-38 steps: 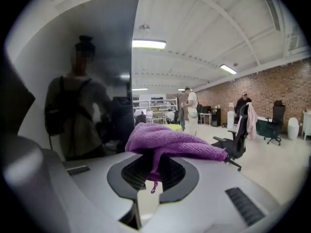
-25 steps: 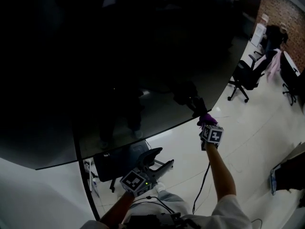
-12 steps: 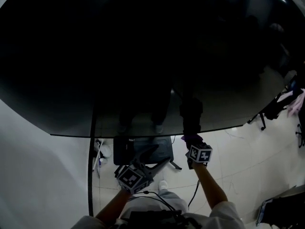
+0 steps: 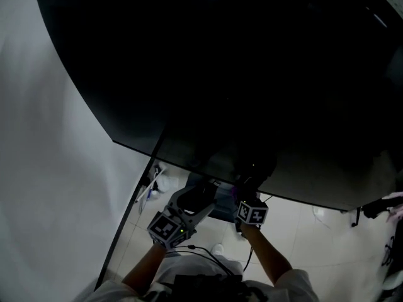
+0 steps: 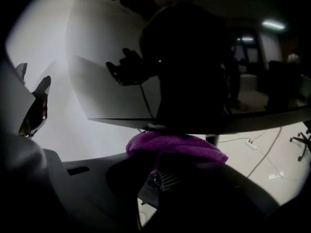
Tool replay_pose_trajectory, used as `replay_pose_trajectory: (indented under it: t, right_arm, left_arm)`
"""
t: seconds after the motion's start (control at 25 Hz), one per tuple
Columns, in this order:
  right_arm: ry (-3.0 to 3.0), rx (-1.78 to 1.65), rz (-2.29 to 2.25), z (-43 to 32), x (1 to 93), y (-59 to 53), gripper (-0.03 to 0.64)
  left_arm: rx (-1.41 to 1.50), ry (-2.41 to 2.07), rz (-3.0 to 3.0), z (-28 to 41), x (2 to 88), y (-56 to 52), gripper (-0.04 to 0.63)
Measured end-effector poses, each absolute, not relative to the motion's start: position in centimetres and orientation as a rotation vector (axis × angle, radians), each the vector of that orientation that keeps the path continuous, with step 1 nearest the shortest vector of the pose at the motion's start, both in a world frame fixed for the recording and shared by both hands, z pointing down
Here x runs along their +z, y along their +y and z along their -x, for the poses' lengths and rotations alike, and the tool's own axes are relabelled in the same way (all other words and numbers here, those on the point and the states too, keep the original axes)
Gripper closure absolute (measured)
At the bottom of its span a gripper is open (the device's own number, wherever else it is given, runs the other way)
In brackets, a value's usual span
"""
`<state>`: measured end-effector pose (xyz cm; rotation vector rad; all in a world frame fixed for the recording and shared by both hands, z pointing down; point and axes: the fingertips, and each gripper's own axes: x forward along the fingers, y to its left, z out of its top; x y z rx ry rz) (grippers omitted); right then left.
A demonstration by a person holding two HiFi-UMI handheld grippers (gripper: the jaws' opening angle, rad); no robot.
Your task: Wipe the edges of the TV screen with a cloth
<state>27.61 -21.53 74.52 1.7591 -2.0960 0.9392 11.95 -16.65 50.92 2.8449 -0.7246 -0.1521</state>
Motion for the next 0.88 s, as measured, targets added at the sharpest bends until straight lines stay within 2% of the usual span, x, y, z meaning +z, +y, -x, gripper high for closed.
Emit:
replay_pose_trajectory:
  t: [0.32,0.88]
  right_arm:
    - [-2.251,0.848,-1.488,-10.6,75.0,-29.8,0.571]
    - [-2.418,0.691,-1.163,15.8,75.3,-40.7,0.571]
  left_arm:
    - [-0.151,-0.995,-2.819,1.1,54.5,-21.2,0.350]
    - [-0.157,-1.471,-2.619,22.5,54.6,-22.5,0.350]
